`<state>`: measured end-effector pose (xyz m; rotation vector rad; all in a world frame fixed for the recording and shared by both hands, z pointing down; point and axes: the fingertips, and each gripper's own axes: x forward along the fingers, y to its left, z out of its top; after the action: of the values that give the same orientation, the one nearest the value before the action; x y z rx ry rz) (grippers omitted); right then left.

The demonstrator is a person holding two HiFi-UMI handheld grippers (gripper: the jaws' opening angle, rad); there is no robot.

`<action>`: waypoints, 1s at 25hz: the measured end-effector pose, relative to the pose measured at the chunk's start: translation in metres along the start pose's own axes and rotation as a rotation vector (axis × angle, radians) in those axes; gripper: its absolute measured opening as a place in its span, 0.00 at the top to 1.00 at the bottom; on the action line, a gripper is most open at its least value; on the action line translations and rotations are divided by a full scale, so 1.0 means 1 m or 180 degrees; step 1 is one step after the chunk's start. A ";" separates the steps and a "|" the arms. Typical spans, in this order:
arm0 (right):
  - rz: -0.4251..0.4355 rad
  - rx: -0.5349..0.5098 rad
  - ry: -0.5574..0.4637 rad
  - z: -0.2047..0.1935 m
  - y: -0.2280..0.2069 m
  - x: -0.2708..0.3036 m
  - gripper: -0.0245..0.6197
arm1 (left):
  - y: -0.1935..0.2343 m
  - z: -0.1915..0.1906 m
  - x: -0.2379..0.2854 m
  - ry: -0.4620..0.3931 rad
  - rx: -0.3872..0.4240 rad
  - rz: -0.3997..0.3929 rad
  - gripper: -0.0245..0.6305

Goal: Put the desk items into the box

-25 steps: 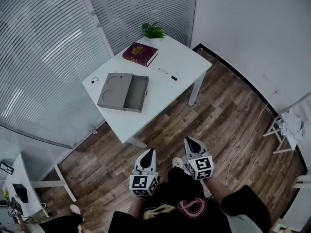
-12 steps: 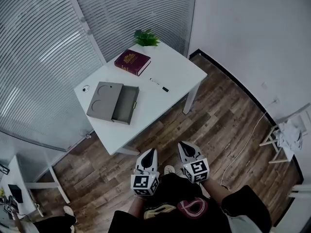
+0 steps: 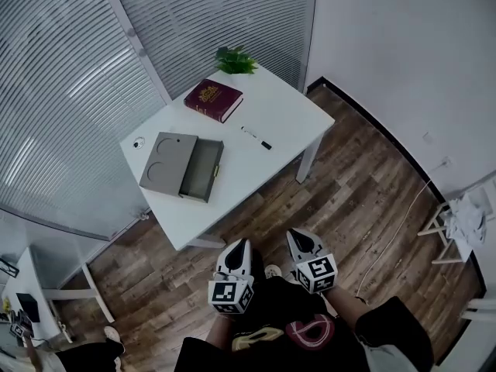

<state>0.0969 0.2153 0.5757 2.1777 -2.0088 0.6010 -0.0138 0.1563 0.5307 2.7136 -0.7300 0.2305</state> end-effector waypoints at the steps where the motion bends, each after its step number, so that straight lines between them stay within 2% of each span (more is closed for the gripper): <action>1: 0.0007 -0.0002 0.0000 0.000 0.000 0.002 0.95 | 0.002 0.000 0.001 0.0000 -0.0017 0.0003 0.93; 6: -0.0034 -0.0004 0.0006 0.005 -0.005 0.014 0.95 | 0.017 -0.002 0.014 0.0058 -0.0160 -0.0024 0.93; 14: -0.0252 -0.0010 0.0059 0.022 -0.026 0.044 0.95 | 0.043 0.018 0.048 0.0056 -0.0113 -0.0101 0.93; 25: -0.0357 -0.0009 0.0049 0.059 -0.034 0.115 0.95 | 0.100 0.047 0.101 0.0087 -0.0129 -0.0212 0.93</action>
<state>0.1470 0.0916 0.5697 2.2586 -1.8638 0.5976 0.0250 0.0118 0.5365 2.6857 -0.6287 0.2342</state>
